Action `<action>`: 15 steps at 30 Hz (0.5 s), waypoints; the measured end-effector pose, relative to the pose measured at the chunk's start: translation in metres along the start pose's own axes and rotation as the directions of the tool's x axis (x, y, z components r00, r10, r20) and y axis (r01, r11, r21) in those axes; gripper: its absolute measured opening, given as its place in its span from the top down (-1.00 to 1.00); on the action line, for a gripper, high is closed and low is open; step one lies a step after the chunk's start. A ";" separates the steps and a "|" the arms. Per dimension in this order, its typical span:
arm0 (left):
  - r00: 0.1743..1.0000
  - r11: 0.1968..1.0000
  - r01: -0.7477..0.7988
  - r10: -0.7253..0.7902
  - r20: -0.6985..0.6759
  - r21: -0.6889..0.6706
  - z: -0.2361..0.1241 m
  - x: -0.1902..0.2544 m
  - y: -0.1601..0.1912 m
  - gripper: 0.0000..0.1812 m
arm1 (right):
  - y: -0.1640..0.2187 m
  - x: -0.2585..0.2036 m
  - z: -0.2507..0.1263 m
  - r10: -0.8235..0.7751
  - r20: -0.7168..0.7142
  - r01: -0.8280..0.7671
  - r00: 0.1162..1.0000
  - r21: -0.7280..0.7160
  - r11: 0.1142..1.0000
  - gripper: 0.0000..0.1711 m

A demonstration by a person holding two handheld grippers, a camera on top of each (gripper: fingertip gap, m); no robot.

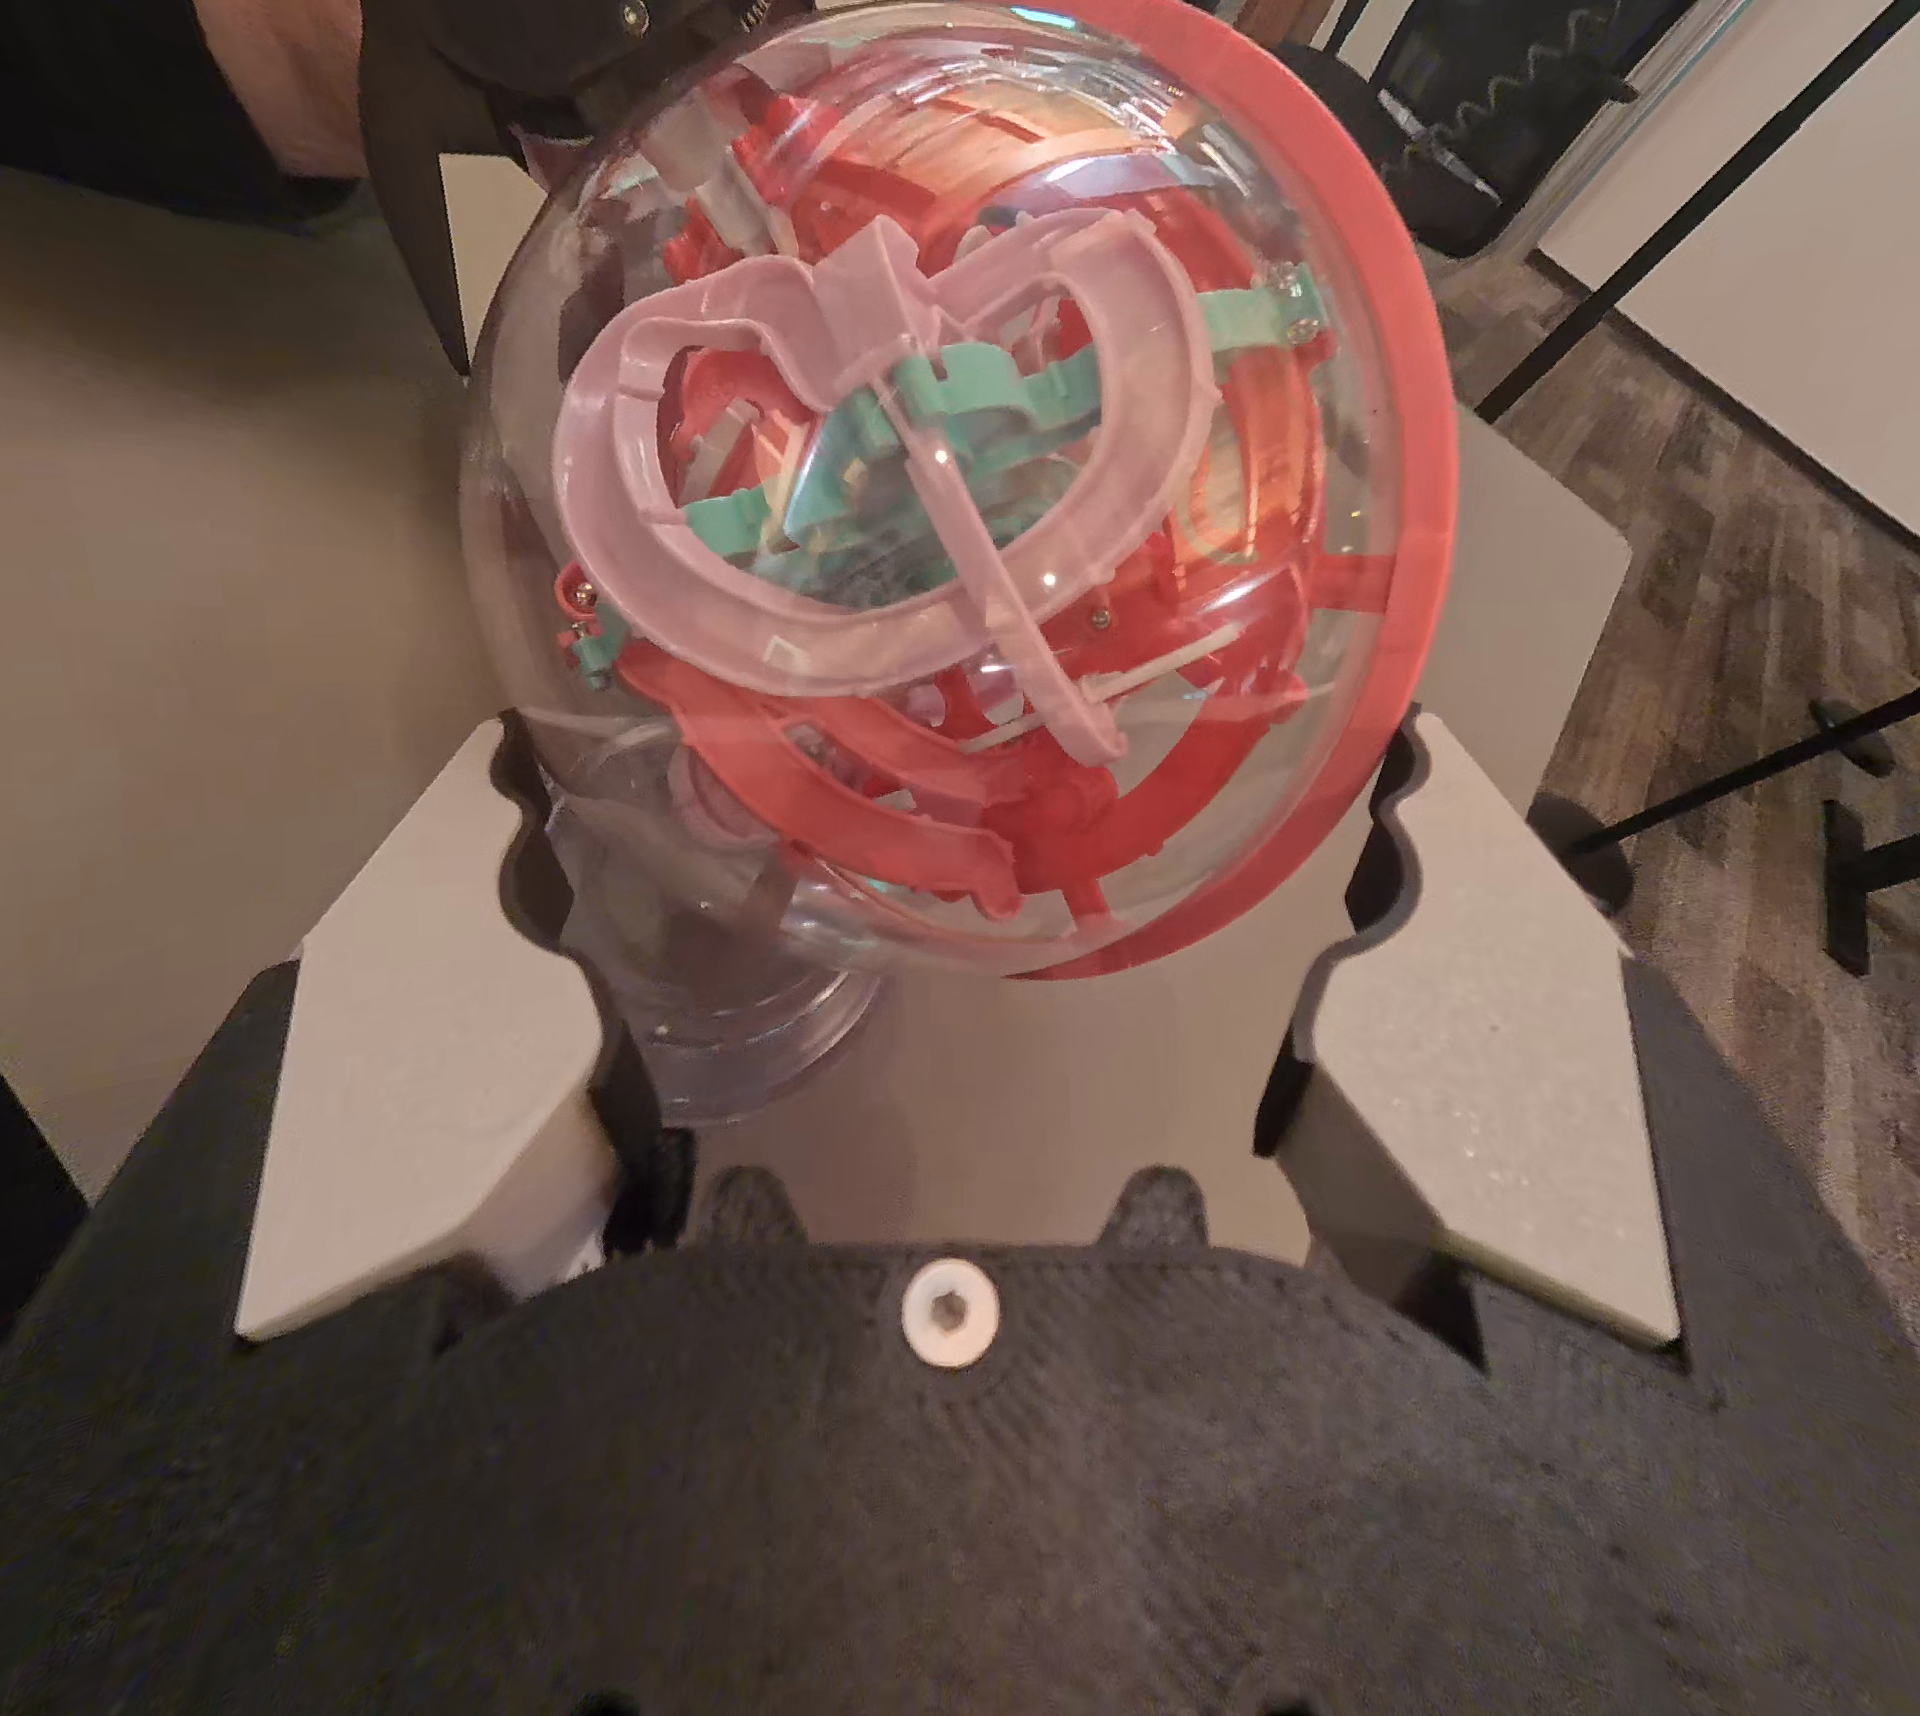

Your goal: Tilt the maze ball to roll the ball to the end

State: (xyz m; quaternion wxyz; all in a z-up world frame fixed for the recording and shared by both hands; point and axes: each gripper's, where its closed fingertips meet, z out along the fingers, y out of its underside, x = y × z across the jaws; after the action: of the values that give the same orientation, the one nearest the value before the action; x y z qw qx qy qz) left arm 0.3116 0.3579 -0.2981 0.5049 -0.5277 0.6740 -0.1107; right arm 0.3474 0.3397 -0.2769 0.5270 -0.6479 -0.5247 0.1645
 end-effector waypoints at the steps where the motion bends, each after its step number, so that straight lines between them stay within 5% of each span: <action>1: 1.000 1.000 -0.003 0.003 -0.002 -0.001 0.001 0.001 0.001 -0.63 | 0.003 -0.001 0.000 0.003 0.000 -0.003 1.000 0.000 1.000 -0.77; 15: 0.999 1.000 -0.031 0.030 0.017 0.004 0.004 0.004 -0.002 -0.64 | 0.004 -0.002 -0.003 -0.022 -0.021 0.022 1.000 0.030 0.999 -0.77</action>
State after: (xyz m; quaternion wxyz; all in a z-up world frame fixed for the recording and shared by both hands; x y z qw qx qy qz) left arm 0.3158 0.3556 -0.3007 0.5134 -0.5171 0.6775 -0.1001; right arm 0.3512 0.3368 -0.2800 0.5440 -0.6357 -0.5238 0.1599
